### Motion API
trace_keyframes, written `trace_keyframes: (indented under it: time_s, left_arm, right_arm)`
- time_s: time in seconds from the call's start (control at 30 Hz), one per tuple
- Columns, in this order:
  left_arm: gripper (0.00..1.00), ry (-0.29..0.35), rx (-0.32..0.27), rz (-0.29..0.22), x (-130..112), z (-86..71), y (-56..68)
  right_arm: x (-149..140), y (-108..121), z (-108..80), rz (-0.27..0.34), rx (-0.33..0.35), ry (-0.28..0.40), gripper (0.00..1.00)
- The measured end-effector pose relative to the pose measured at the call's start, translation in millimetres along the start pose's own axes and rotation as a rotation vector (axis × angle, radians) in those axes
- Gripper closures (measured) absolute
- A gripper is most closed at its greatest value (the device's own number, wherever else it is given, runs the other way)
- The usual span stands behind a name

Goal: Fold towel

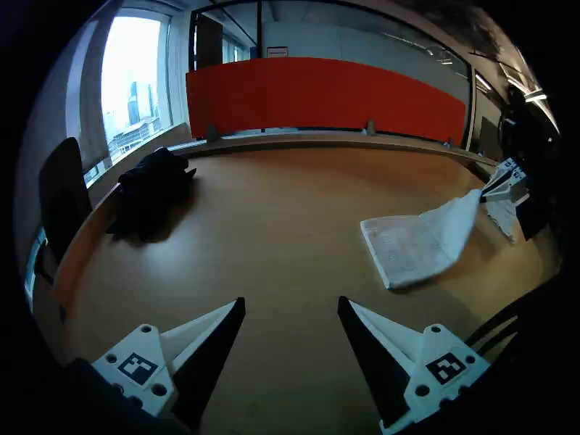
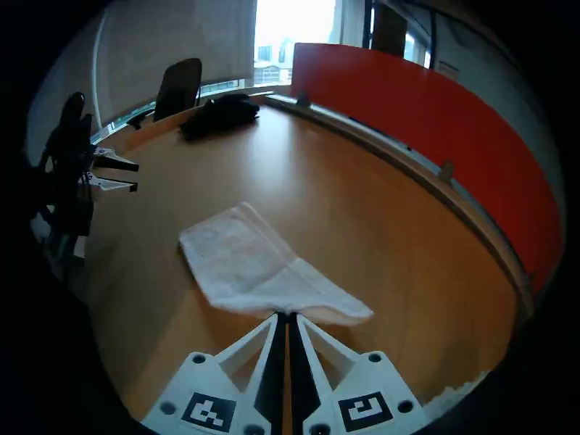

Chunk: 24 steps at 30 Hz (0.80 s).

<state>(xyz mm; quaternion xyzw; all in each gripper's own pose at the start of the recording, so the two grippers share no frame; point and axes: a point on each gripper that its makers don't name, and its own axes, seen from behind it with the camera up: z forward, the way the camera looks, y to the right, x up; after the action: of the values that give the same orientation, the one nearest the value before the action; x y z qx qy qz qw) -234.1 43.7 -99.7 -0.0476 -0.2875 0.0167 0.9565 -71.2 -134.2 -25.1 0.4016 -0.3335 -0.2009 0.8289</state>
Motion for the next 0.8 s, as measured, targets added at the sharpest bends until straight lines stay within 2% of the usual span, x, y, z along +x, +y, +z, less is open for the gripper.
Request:
trace_keyframes:
  time_s: [0.4,0.67,0.8]
  left_arm:
    - [0.05,0.004,-0.012,-0.013,1,-4.7,5.1]
    - [0.05,0.005,-0.011,-0.016,-1,-8.6,6.0]
    - [0.05,0.003,-0.004,-0.021,-3,-10.2,4.8]
  right_arm:
    - [58,-36,29.3,-0.104,0.108,0.047,0.98]
    - [75,-68,52.6,-0.155,0.192,0.042,0.98]
    - [79,-91,71.2,-0.176,0.247,0.031,0.98]
